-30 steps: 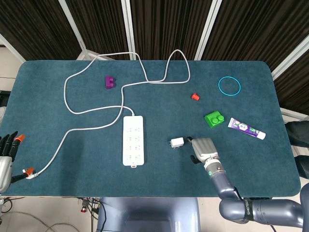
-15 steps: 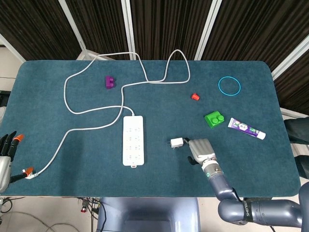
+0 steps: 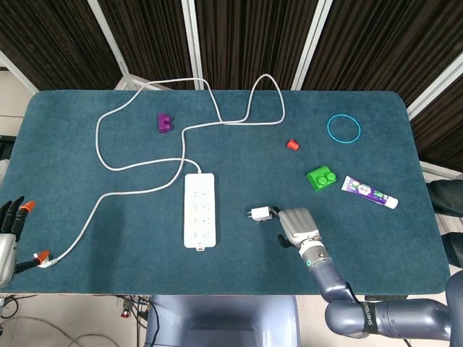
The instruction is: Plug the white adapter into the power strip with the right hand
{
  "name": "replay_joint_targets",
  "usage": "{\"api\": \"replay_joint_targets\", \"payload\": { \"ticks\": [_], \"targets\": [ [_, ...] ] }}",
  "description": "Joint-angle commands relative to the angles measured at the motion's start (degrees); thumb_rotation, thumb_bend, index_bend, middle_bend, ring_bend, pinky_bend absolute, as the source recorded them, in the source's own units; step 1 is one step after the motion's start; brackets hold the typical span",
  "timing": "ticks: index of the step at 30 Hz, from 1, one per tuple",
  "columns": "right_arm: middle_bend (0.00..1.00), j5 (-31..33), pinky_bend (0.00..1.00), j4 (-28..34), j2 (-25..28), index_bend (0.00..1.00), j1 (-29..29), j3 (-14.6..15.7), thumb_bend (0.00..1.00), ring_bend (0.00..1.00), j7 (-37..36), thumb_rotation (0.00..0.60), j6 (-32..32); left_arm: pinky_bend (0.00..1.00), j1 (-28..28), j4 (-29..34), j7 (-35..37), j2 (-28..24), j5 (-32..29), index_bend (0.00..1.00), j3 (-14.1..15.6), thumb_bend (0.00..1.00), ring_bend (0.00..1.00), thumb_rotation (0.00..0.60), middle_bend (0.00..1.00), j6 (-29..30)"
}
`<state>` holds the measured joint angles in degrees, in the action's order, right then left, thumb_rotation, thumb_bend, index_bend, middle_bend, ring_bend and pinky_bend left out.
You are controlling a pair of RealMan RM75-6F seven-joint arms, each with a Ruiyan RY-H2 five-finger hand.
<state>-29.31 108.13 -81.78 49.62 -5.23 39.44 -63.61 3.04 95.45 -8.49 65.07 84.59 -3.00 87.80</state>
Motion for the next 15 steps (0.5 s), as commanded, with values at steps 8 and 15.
{"api": "replay_joint_targets", "payload": {
  "ticks": [8, 15],
  "targets": [
    [0.72, -1.0, 0.72, 2.6, 0.1, 0.23, 0.6, -0.6, 0.47, 0.81, 0.4, 0.6, -0.9, 0.0, 0.1, 0.0, 0.2, -0.1, -0.2, 0.12, -0.1, 0.1, 0.0, 0.6, 0.0, -0.2],
    [0.72, -2.3, 0.72, 3.9, -0.1, 0.23, 0.7, -1.5, 0.47, 0.81, 0.0, 0.6, -2.4, 0.0, 0.1, -0.1, 0.5, -0.2, -0.4, 0.12, -0.2, 0.1, 0.0, 0.6, 0.0, -0.3]
  ]
}}
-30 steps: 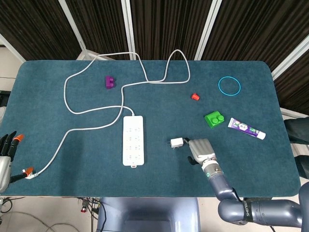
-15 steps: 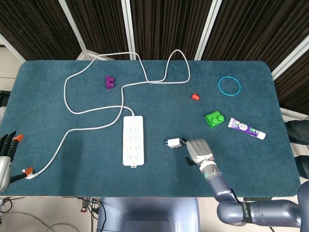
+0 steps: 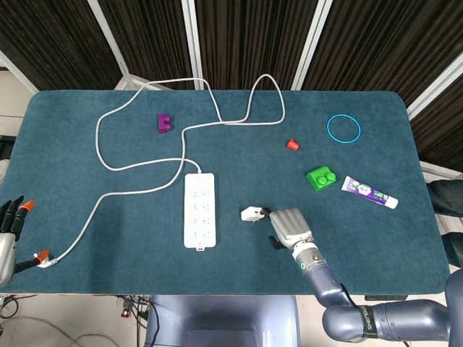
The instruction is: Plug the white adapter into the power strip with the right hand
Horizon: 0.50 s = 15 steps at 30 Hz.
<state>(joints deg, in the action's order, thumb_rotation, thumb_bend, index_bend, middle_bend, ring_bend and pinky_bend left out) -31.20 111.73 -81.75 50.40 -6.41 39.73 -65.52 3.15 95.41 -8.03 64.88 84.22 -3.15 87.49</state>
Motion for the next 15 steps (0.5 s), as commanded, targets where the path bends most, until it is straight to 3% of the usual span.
{"api": "replay_joint_targets", "payload": {
  "ticks": [1, 5, 7, 11, 15],
  "targets": [
    [0.72, -0.8, 0.72, 0.4, -0.2, 0.23, -0.1, -0.5, 0.47, 0.81, -0.4, 0.6, -0.9, 0.0, 0.0, 0.0, 0.1, 0.0, -0.1, 0.12, 0.0, 0.1, 0.0, 0.6, 0.0, 0.0],
    [0.71, -2.1, 0.72, 0.5, -0.5, 0.22, -0.5, -1.3, 0.47, 0.8, -1.1, 0.6, -2.6, 0.0, 0.0, 0.0, 0.1, -0.1, 0.0, 0.12, 0.0, 0.1, 0.0, 0.6, 0.0, -0.1],
    [0.65, -2.8, 0.69, 0.1, -0.7, 0.21, -0.7, -1.6, 0.47, 0.73, -1.2, 0.6, -3.7, 0.0, 0.0, 0.0, 0.1, -0.1, 0.0, 0.12, 0.0, 0.1, 0.0, 0.6, 0.0, -0.1],
    [0.38, -4.0, 0.46, -1.1, -1.1, 0.16, -1.3, -2.1, 0.44, 0.43, -2.3, 0.6, -4.7, 0.0, 0.1, 0.0, 0.0, 0.0, 0.0, 0.12, 0.1, 0.1, 0.0, 0.6, 0.0, -0.2],
    [0.24, -3.5, 0.34, -3.1, -1.0, 0.14, -1.5, -3.3, 0.39, 0.25, -4.4, 0.6, -2.7, 0.0, 0.1, 0.0, -0.2, 0.1, 0.0, 0.12, 0.1, 0.1, 0.0, 0.6, 0.0, -0.1]
  ]
}}
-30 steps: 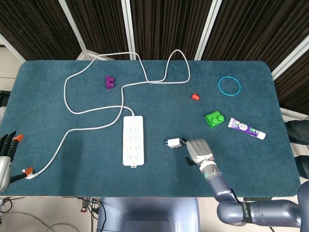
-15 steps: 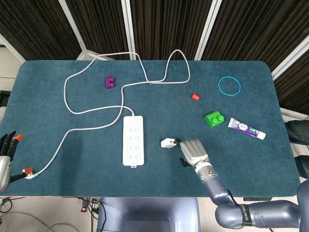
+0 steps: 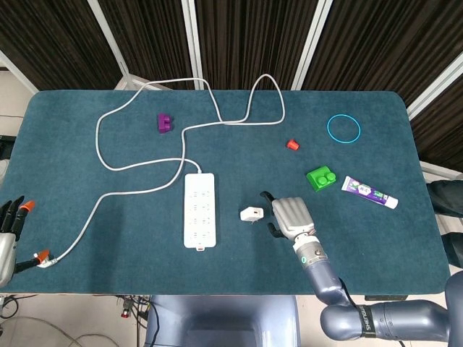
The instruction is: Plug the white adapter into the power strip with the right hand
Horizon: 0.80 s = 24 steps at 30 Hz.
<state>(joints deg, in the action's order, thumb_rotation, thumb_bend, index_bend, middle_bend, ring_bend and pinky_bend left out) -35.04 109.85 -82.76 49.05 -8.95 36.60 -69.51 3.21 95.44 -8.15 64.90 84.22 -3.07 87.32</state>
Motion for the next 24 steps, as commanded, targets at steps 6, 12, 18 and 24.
{"api": "replay_joint_targets", "payload": {
  "ticks": [6, 12, 18, 24],
  "targets": [
    [0.2, 0.6, 0.29, -5.0, -0.3, 0.14, -0.1, -1.4, 0.39, 0.21, -5.0, 0.6, 6.7, 0.0, 0.0, 0.1, -0.4, 0.1, 0.0, 0.12, 0.1, 0.1, 0.0, 0.6, 0.0, 0.0],
    [0.21, -1.3, 0.29, -8.6, -3.1, 0.15, -0.2, -1.6, 0.39, 0.24, -6.8, 0.6, 7.1, 0.0, 0.1, 0.1, -1.1, 0.3, -0.1, 0.12, 0.2, 0.1, 0.0, 0.6, 0.0, -0.4],
    [0.26, -1.3, 0.29, -10.5, -6.3, 0.2, 0.1, -1.9, 0.38, 0.31, -5.5, 0.6, 4.9, 0.0, 0.2, 0.5, -1.9, 0.4, -0.2, 0.12, 0.4, 0.1, 0.0, 0.6, 0.0, -0.8],
    [0.29, -0.3, 0.29, -11.2, -7.9, 0.23, 0.5, -1.7, 0.38, 0.34, -3.8, 0.6, 5.0, 0.0, 0.2, 0.5, -1.9, 0.4, -0.4, 0.12, 0.3, 0.1, 0.0, 0.6, 0.0, -0.8]
  ]
}}
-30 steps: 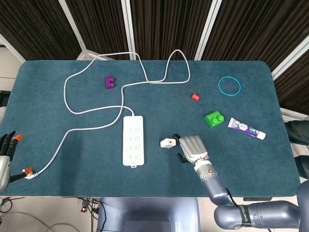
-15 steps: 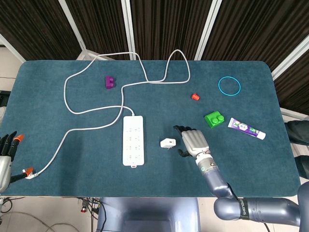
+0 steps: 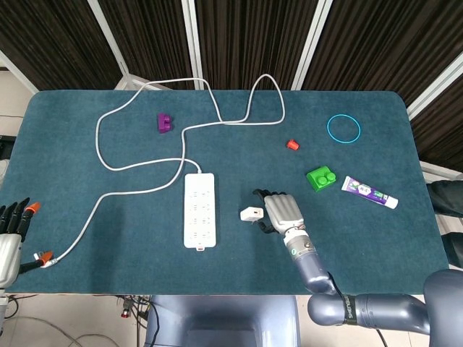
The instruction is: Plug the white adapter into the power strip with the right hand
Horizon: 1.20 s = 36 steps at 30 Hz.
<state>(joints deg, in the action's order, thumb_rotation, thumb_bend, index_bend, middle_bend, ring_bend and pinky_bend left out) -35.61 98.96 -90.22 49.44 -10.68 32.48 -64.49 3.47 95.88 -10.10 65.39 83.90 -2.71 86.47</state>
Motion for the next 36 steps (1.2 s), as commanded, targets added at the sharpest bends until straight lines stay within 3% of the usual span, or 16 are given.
{"api": "replay_joint_targets", "payload": {
  "ticks": [1, 36],
  "targets": [
    [0.29, 0.4, 0.29, -0.5, -0.7, 0.23, 0.1, 0.0, 0.38, 0.34, 0.4, 0.6, 0.0, 0.0, 0.0, 0.1, 0.1, -0.1, -0.1, 0.12, -0.1, 0.1, 0.0, 0.6, 0.0, 0.1],
    [0.4, 0.5, 0.29, -7.5, -7.9, 0.35, 0.4, -2.2, 0.39, 0.4, 2.6, 0.6, -0.9, 0.0, 0.0, 0.2, 0.2, -0.3, -0.8, 0.12, -0.3, 0.1, 0.0, 0.6, 0.0, 0.0]
  ]
}}
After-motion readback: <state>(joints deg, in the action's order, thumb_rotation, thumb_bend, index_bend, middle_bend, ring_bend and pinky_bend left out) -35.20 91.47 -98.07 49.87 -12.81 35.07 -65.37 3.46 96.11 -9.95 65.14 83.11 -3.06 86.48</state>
